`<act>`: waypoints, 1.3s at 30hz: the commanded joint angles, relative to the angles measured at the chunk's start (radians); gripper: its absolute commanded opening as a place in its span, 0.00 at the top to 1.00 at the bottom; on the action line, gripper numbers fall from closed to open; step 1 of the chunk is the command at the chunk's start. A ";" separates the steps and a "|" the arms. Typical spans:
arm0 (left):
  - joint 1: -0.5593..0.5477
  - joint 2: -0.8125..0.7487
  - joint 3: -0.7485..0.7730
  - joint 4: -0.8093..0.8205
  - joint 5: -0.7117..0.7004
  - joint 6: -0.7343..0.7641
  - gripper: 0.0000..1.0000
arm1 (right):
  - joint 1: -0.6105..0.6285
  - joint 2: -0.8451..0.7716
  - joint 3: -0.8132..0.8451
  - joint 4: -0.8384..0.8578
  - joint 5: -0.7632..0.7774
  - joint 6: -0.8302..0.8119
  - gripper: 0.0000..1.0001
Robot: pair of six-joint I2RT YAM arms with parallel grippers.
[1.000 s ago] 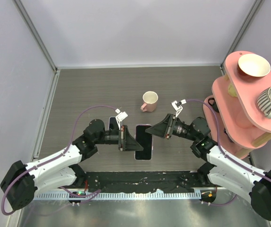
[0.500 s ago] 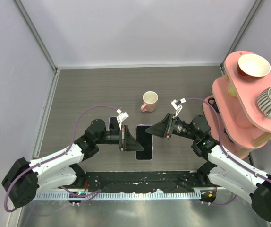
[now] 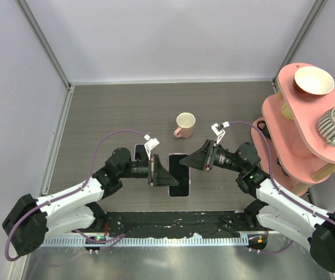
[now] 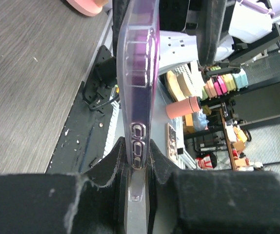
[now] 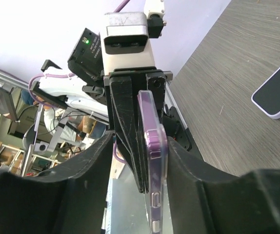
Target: Put the phone into the phone case
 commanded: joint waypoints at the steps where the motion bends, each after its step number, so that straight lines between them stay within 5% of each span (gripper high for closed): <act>1: 0.001 -0.021 -0.004 0.053 -0.148 -0.012 1.00 | 0.024 0.000 -0.032 0.164 -0.107 0.075 0.48; 5: 0.003 -0.020 -0.004 0.083 -0.185 -0.038 1.00 | 0.029 -0.006 -0.043 0.094 -0.115 0.047 0.75; 6: 0.001 -0.020 0.002 0.086 -0.186 -0.044 1.00 | 0.027 -0.018 -0.048 0.086 -0.113 0.036 0.91; 8: 0.001 -0.021 0.016 0.060 -0.188 -0.043 1.00 | 0.027 -0.036 -0.049 0.060 -0.113 0.021 0.99; 11: 0.012 -0.052 0.050 -0.065 -0.208 0.001 0.56 | 0.029 -0.068 -0.036 0.002 -0.113 -0.017 0.99; 14: 0.041 -0.105 0.070 -0.150 -0.219 0.040 0.41 | 0.029 -0.090 -0.028 -0.047 -0.126 -0.053 0.99; 34: 0.072 -0.052 0.134 -0.118 -0.004 0.063 0.48 | 0.029 -0.066 -0.109 0.178 -0.132 0.084 0.99; 37: 0.072 -0.061 0.121 -0.105 -0.010 0.061 0.59 | 0.027 -0.056 -0.114 0.198 -0.132 0.093 0.99; 39: 0.072 -0.069 0.111 -0.098 -0.019 0.057 0.75 | 0.027 -0.050 -0.118 0.201 -0.129 0.095 0.99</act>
